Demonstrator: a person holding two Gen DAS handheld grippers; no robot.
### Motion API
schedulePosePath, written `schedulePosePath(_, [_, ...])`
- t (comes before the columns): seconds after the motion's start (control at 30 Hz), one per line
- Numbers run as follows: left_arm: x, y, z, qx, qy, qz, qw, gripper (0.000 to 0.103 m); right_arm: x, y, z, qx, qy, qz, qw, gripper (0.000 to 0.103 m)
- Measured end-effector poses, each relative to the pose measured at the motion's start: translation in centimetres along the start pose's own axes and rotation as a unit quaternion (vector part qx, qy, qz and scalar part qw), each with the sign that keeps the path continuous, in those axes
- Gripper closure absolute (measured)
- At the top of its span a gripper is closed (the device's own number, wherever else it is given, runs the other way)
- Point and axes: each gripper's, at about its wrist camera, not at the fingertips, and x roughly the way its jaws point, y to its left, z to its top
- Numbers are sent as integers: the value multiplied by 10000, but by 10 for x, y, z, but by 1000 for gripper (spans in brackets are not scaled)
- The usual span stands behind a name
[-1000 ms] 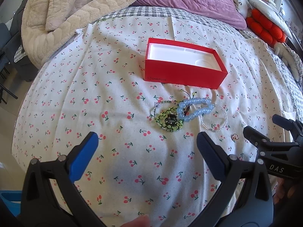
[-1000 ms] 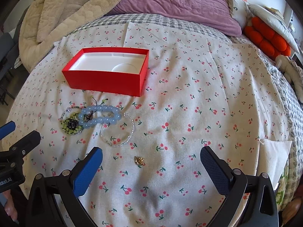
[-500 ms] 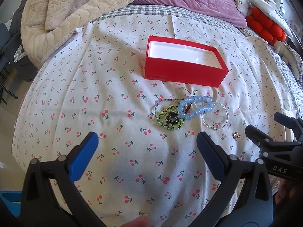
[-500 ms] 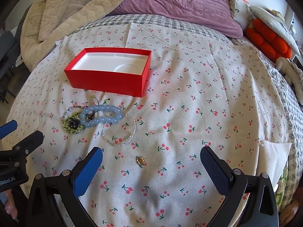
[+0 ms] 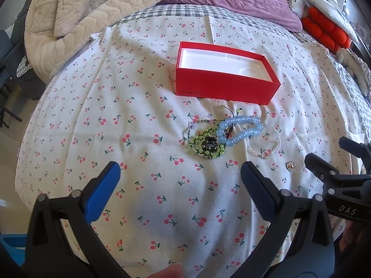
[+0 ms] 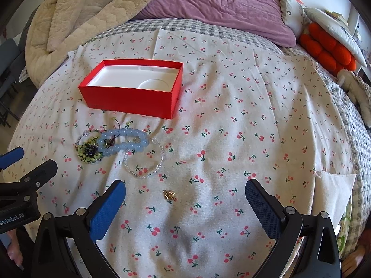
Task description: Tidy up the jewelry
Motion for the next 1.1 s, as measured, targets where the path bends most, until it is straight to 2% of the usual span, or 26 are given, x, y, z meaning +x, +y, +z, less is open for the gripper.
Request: schedulePosePath(1.1, [1,-2,-1,55,-8,21,10000,0,4,3,2,-6,39,19,10000,0])
